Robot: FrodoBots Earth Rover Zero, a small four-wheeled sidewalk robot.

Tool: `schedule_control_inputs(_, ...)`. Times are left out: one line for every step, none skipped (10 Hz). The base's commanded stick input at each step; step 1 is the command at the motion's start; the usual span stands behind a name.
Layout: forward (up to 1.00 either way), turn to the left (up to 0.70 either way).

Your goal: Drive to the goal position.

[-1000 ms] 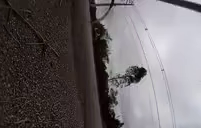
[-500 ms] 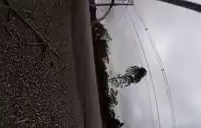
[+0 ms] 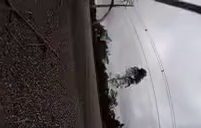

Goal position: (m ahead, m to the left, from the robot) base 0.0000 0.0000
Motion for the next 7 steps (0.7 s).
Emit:
schedule_control_inputs(0.0,-0.7)
schedule_control_inputs(0.0,-0.7)
schedule_control_inputs(0.0,-0.7)
schedule_control_inputs(0.0,-0.7)
schedule_control_inputs(0.0,-0.7)
schedule_control_inputs(0.0,-0.7)
schedule_control_inputs(0.0,-0.7)
